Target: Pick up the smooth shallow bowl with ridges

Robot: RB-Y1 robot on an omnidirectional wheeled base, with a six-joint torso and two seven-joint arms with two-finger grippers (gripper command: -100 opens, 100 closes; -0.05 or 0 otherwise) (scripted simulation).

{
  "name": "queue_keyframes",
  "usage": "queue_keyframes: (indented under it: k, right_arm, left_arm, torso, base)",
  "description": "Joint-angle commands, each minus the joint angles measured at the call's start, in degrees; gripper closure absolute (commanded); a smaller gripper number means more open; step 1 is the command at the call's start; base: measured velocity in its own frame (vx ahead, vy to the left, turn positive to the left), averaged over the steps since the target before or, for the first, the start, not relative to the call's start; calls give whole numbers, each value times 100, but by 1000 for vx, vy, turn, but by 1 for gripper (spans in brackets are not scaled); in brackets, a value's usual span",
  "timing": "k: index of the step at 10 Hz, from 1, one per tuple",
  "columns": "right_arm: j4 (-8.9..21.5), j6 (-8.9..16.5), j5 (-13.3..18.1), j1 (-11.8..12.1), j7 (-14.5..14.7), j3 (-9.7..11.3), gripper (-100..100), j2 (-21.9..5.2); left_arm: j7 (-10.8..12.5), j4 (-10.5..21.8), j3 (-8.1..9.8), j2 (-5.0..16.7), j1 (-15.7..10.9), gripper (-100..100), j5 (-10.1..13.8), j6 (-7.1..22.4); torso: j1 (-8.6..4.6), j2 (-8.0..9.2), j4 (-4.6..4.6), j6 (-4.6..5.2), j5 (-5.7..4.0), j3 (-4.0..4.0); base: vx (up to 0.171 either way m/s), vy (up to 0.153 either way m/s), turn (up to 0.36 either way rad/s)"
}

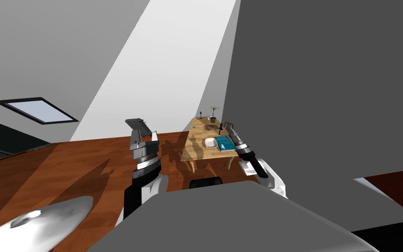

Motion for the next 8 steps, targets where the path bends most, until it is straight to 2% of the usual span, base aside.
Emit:
queue_keyframes:
  k: [1,2,3,4,5,6,7,8]
  right_arm:
    - [286,43,221,-153,220,37,-100,-216]
    - [481,74,402,-262,396,81,-100,-390]
    - [573,74,415,-262,403,81,-100,-390]
    - [799,111,614,-372,587,129,-100,-565]
    - [839,111,614,-372,587,129,-100,-565]
    - [1062,152,816,-481,771,182,-100,-739]
    - [1115,152,816,-481,771,182,-100,-739]
    - [1309,199,1019,-587,953,240,-100,-910]
  left_arm:
    - [0,0,0,0,0,0,0,0]
    - [0,0,0,0,0,0,0,0]
    - [0,0,0,0,0,0,0,0]
    - [0,0,0,0,0,0,0,0]
    - [0,0,0,0,0,0,0,0]
    - [0,0,0,0,0,0,0,0]
    - [0,0,0,0,0,0,0,0]
    - [0,0,0,0,0,0,0,0]
  torso:
    - [0,0,0,0,0,0]
    - [4,-1,0,-1,1,-1]
    - [4,-1,0,-1,2,-1]
    - [7,-1,0,0,2,0]
    - [9,-1,0,-1,2,0]
    - [11,-1,0,0,3,-1]
    - [13,-1,0,0,3,-1]
    - [14,-1,0,0,4,-1]
  base:
    - [-8,-19,23]
    - [-10,-20,42]
    - [-8,-17,16]
    - [-9,-11,33]
    - [-7,-8,20]
    - [-7,-3,45]
    - [-7,-2,26]
    - [-8,5,56]
